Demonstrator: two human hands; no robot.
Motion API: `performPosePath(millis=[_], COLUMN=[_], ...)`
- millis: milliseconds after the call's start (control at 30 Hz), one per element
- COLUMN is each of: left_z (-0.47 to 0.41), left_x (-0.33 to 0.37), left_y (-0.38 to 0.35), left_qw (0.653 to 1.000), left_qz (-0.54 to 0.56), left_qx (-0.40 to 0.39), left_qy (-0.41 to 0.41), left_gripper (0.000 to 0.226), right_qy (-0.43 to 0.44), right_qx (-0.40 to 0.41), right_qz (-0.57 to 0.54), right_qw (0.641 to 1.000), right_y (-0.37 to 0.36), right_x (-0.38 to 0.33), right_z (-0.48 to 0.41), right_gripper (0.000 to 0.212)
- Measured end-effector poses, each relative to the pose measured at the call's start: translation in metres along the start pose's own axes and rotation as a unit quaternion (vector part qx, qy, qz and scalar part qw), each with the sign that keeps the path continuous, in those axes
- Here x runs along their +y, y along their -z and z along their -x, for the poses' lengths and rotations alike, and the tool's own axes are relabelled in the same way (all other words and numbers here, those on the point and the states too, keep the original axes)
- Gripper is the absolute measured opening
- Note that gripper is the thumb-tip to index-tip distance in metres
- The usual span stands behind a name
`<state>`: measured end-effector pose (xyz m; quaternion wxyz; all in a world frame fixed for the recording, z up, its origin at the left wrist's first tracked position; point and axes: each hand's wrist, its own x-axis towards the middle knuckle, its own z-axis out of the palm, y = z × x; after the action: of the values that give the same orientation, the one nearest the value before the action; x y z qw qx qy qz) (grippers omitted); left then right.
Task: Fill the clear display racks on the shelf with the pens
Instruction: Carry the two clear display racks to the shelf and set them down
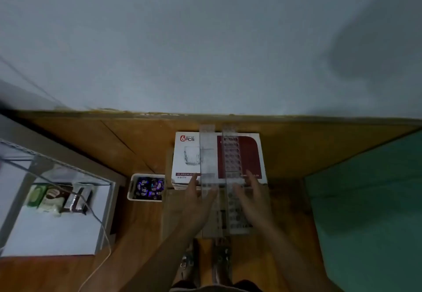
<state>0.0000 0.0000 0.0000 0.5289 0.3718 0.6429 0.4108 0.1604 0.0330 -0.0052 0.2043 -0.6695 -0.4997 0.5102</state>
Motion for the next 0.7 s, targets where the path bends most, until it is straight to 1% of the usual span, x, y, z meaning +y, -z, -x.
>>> performPosePath(millis=[33, 67, 100, 167, 267, 333, 400, 467, 533, 633, 700], left_z=[0.001, -0.001, -0.001, 0.002, 0.004, 0.004, 0.005, 0.007, 0.011, 0.019, 0.026], left_x=[0.0, -0.006, -0.009, -0.012, -0.014, -0.013, -0.013, -0.013, -0.015, -0.017, -0.016], left_y=[-0.003, -0.007, -0.007, -0.008, -0.005, -0.003, 0.0, 0.003, 0.007, 0.012, 0.017], left_qw=[1.0, 0.999, 0.998, 0.998, 0.998, 0.998, 0.997, 0.993, 0.989, 0.982, 0.976], left_qz=[0.028, 0.037, 0.057, 0.06, 0.061, 0.062, 0.072, 0.104, 0.134, 0.17, 0.201], left_qx=[-0.011, -0.012, -0.013, -0.011, -0.02, -0.028, -0.038, -0.057, -0.07, -0.079, -0.08], left_qy=[0.001, 0.021, 0.023, 0.016, 0.011, 0.015, 0.003, -0.009, 0.002, 0.033, 0.037], left_gripper=[0.044, 0.048, 0.052, 0.056, 0.061, 0.064, 0.062, 0.057, 0.059, 0.061, 0.062], right_qy=[-0.002, -0.004, -0.003, 0.007, 0.013, 0.014, 0.012, 0.011, 0.006, -0.015, -0.023], right_qx=[0.002, 0.002, -0.014, -0.047, -0.071, -0.076, -0.077, -0.07, -0.062, -0.06, -0.068], right_qz=[-0.005, -0.019, -0.035, -0.073, -0.114, -0.128, -0.129, -0.134, -0.146, -0.153, -0.148], right_qw=[1.0, 1.0, 0.999, 0.996, 0.991, 0.989, 0.989, 0.988, 0.987, 0.986, 0.986], right_y=[0.0, -0.002, -0.003, -0.007, -0.012, -0.013, -0.014, -0.016, -0.02, -0.025, -0.028], right_x=[-0.003, -0.002, -0.001, 0.003, 0.001, -0.003, -0.007, -0.01, -0.014, -0.022, -0.028], right_z=[0.003, 0.003, 0.007, 0.014, 0.02, 0.023, 0.027, 0.032, 0.039, 0.049, 0.054], right_gripper=[0.072, 0.07, 0.067, 0.062, 0.056, 0.056, 0.058, 0.061, 0.063, 0.057, 0.053])
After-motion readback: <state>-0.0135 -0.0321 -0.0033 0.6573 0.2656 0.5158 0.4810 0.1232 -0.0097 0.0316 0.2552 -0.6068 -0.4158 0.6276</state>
